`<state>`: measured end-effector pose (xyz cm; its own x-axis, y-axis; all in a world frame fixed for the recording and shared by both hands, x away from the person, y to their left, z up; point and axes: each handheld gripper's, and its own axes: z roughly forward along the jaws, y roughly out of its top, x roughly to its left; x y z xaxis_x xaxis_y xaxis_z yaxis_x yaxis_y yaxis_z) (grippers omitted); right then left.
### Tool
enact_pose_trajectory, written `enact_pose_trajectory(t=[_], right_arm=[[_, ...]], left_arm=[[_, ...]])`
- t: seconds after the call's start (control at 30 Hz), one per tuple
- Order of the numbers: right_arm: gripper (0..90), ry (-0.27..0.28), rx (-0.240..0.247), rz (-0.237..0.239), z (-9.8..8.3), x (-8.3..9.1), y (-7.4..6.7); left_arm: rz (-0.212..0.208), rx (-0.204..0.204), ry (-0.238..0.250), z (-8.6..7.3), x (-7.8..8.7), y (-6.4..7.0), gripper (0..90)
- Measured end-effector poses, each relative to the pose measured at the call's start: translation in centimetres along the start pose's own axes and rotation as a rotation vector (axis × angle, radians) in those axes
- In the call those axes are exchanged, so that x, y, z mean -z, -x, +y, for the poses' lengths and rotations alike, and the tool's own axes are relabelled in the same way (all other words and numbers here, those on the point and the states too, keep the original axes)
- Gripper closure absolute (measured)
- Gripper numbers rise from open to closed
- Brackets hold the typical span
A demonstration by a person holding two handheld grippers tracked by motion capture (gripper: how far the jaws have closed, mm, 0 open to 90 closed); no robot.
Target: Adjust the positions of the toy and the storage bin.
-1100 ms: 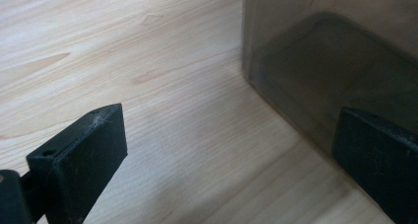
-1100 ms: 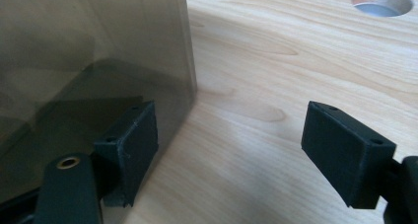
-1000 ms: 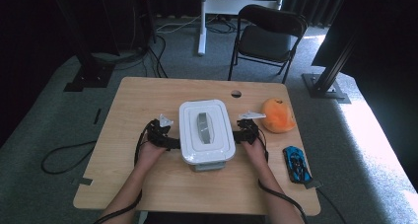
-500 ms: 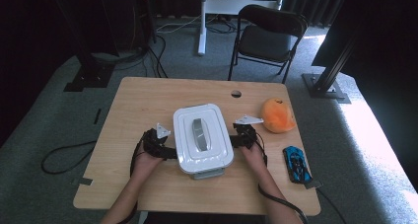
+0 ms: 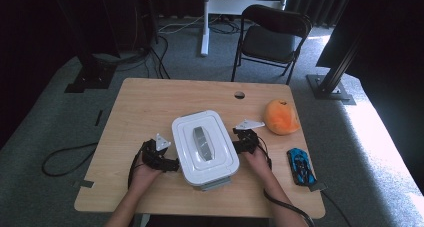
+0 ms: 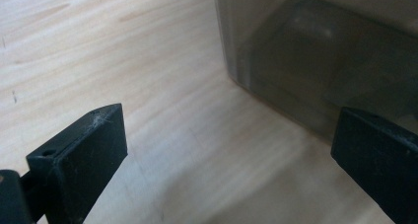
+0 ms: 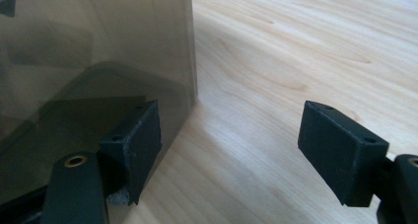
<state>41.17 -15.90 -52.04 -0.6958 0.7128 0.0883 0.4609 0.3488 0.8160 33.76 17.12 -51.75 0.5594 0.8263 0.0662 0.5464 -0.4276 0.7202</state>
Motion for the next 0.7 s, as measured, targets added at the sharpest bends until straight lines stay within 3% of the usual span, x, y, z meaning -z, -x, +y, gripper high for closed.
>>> enact_pose_trajectory(t=[0.37,0.47,0.7], right_arm=[[24.4,0.017,0.03,0.038,0.1,-0.3,-0.8],[24.3,0.017,0.028,0.059,0.1,-0.4,-0.7],[17.2,-0.003,0.014,0.029,-0.8,-0.1,-0.4]], left_arm=[[0.017,-0.025,-0.008,-1.6,1.3,1.5,0.8],[0.002,-0.018,-0.009,-2.0,1.4,1.7,0.8],[-0.055,0.006,0.002,-2.7,1.3,1.3,0.8]])
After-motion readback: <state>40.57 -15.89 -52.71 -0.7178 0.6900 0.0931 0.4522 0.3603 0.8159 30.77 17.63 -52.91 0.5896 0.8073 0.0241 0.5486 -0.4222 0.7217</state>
